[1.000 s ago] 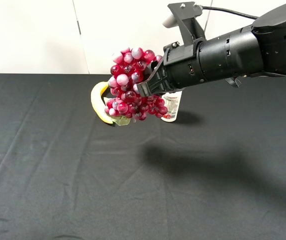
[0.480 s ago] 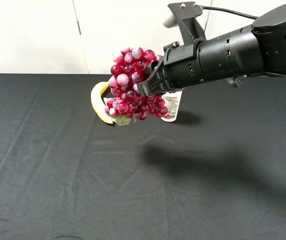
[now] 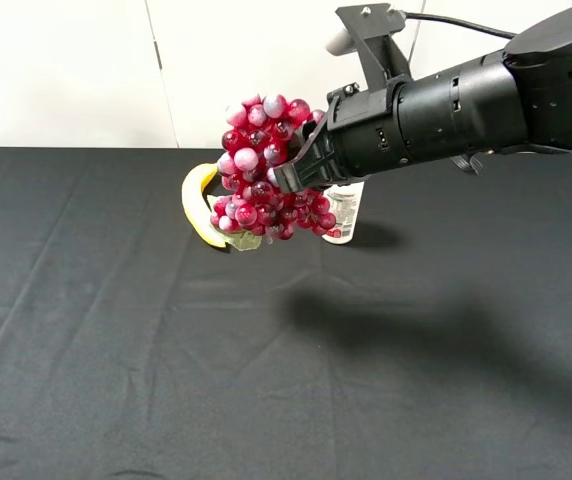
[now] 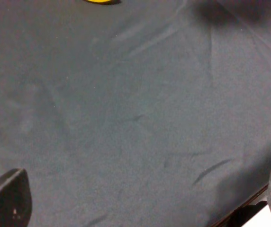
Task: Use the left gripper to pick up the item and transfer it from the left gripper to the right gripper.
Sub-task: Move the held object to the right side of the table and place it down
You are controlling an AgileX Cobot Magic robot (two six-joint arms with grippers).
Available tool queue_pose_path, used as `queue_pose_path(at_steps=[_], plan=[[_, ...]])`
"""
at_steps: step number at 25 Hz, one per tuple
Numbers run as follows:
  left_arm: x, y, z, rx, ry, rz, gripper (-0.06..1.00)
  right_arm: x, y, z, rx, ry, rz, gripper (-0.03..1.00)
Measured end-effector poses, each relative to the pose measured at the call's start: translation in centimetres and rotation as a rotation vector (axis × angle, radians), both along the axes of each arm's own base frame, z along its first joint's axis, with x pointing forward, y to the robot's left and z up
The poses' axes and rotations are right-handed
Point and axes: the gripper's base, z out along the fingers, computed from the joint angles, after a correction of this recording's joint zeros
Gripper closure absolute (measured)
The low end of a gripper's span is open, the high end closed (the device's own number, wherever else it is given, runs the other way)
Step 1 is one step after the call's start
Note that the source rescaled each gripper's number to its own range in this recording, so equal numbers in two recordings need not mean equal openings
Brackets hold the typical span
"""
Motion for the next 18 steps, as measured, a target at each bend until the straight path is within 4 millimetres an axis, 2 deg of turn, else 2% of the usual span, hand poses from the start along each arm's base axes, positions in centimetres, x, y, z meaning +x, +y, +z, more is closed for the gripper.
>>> queue_pose_path(at_steps=[9, 18], plan=[[0.01, 0.0, 0.0, 0.0, 0.0, 0.018, -0.03, 0.0, 0.0, 0.0, 0.0, 0.0, 0.0, 0.96], [0.1, -0.03, 0.01, 0.0, -0.001, 0.291, -0.03, 0.0, 0.0, 0.0, 0.0, 0.0, 0.0, 0.96]])
